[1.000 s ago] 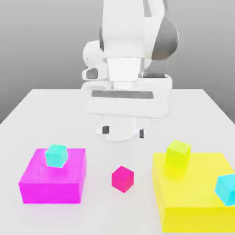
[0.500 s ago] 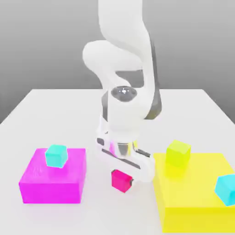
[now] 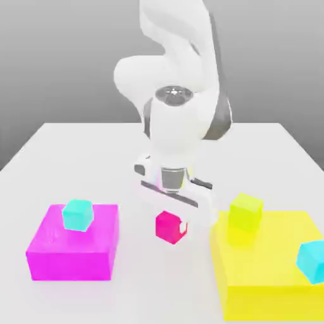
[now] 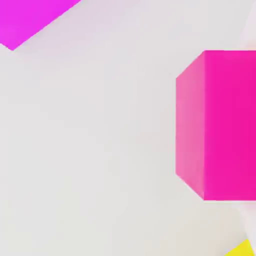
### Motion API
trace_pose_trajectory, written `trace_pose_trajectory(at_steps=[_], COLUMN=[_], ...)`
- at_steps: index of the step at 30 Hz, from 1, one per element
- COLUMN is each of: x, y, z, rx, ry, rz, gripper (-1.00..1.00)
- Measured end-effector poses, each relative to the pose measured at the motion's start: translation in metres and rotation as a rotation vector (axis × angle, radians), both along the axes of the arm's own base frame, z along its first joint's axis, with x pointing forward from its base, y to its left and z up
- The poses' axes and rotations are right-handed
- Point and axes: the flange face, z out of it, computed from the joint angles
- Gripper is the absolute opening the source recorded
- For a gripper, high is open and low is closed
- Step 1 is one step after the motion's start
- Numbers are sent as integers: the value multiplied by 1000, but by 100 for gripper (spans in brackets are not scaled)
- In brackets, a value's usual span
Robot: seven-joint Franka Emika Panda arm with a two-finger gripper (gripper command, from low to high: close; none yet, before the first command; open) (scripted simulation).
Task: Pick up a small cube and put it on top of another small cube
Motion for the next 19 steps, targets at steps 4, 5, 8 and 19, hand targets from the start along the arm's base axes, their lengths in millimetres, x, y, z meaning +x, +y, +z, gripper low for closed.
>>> trace_pose_trajectory(at_steps=[4, 5, 8, 19], x=[8, 8, 1, -13], y=[46, 59, 96, 132], z=[44, 55, 90, 63], rx=[5, 5, 4, -4], ry=[-2, -2, -2, 1], rz=[238, 299, 486, 666], gripper=[-100, -100, -100, 100])
